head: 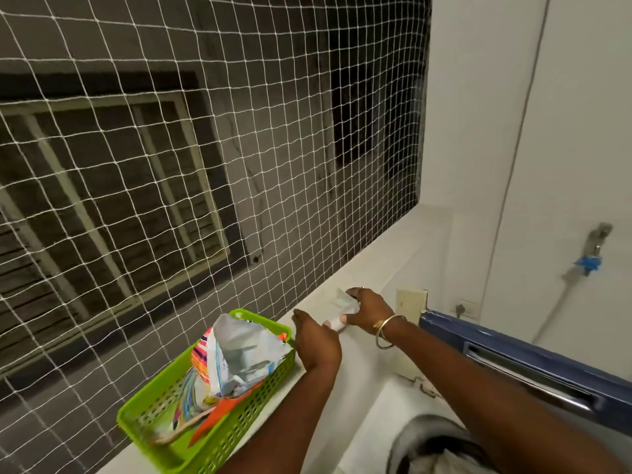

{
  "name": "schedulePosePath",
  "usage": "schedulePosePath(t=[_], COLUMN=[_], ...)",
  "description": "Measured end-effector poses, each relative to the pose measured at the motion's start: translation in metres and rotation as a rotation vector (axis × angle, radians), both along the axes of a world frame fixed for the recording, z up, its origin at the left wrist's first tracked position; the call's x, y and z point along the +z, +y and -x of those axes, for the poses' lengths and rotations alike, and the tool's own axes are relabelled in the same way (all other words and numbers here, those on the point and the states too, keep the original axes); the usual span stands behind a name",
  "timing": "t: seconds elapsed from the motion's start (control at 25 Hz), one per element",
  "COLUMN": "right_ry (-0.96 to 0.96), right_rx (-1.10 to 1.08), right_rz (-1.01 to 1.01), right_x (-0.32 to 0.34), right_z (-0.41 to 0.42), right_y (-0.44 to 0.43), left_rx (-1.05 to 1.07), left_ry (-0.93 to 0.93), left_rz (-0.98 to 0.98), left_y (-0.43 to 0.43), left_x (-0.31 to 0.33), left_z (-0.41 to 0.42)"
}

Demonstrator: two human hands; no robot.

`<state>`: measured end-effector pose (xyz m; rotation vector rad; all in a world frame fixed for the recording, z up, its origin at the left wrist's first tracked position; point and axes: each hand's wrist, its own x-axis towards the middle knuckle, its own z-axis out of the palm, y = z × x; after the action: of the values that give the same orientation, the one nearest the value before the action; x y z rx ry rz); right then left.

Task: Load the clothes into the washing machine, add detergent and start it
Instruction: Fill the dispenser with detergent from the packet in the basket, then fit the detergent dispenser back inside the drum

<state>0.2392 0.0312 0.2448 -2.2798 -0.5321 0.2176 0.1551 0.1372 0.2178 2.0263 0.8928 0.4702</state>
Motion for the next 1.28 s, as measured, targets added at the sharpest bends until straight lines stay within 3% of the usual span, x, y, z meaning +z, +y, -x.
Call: schedulePosePath(t=[0.44, 0.6, 0.84, 1.08, 1.28], right_ry=[0.046, 0.041, 0.047, 0.027, 0.010], right_rx=[-0.410, -0.559, -0.726, -0.908, -0.913], right_rz=[-0.286, -0.299, -0.349, -0.412, -0.466], right_x=[-0.002, -0.019, -0.043, -0.073, -0.104], right_z=[0.096, 0.135, 0.190, 0.212, 0.209], right_y=[-0.060, -0.088, -0.135, -0.179, -0.210], left_rx=[-0.369, -0.418, -0.549, -0.676, -0.771], left_ry=[-0.135, -0.214, -0.191, -0.138, -0.113], left_rz=[0.131, 0.264, 0.338, 0.340, 0.244], left_y=[-0.023, -0.038, -0.074, -0.126, -0.159], left_x=[0.019, 0.009, -0.013, -0.038, -0.058], left_z=[0.074, 0.088, 0.101, 0.099, 0.090])
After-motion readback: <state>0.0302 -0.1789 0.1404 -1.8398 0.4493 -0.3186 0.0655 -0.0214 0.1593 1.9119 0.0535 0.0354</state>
